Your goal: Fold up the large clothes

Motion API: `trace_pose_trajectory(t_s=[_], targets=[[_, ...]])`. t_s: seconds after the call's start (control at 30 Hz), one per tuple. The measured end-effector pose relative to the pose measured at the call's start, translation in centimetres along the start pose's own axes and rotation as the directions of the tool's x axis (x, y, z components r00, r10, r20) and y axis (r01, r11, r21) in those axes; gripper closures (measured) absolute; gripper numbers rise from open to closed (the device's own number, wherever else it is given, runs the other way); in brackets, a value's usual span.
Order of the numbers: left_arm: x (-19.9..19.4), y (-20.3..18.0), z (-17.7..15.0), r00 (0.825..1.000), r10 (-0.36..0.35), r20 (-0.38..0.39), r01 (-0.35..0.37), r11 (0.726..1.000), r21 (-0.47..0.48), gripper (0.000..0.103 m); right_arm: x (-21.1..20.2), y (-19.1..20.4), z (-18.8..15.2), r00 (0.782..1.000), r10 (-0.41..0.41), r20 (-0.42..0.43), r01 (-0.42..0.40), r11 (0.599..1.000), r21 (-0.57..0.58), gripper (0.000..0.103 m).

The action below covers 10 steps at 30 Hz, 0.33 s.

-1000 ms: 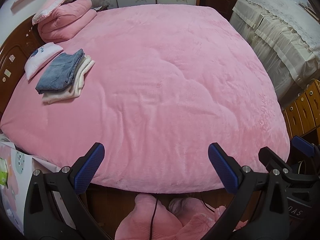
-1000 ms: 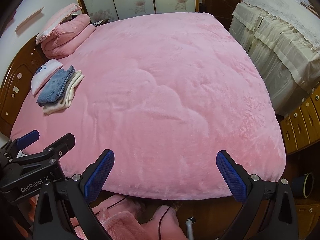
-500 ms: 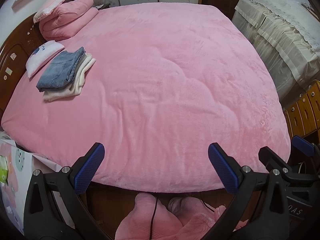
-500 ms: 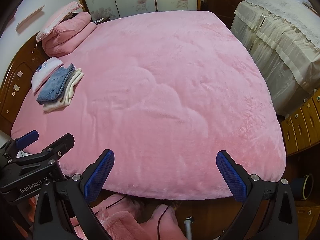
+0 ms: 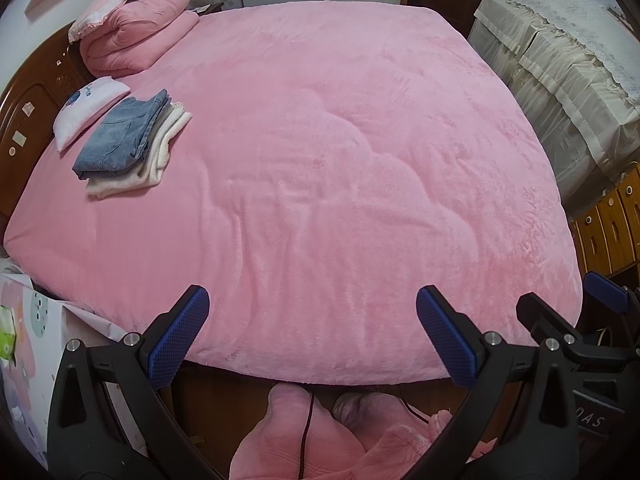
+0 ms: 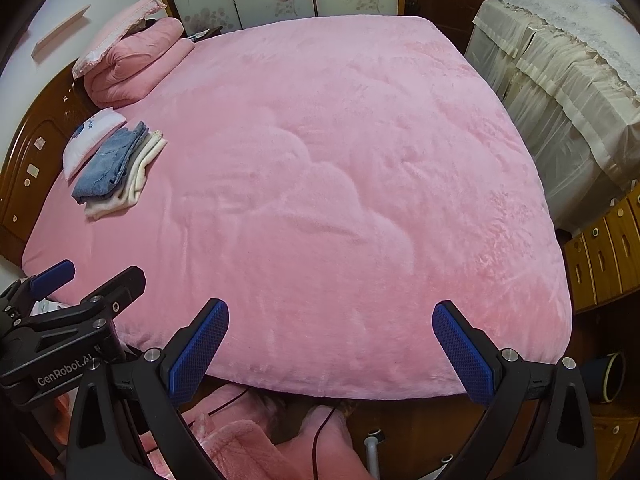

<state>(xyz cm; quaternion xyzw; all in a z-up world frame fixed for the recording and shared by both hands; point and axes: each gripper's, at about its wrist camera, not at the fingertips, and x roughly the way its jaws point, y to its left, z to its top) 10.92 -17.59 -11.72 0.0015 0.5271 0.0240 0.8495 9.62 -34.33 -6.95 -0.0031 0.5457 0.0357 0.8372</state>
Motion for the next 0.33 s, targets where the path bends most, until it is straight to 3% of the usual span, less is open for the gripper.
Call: trace_pose_trajectory(t_s=[0.33], targets=[[0.7, -1.4, 0.7, 1.0, 0.026, 0.002, -0.026, 1.0, 0.009, 0.0, 0.3, -0.6, 0.4, 1.0, 0.003, 0.001, -0.003, 1.0, 0.0, 0.0]])
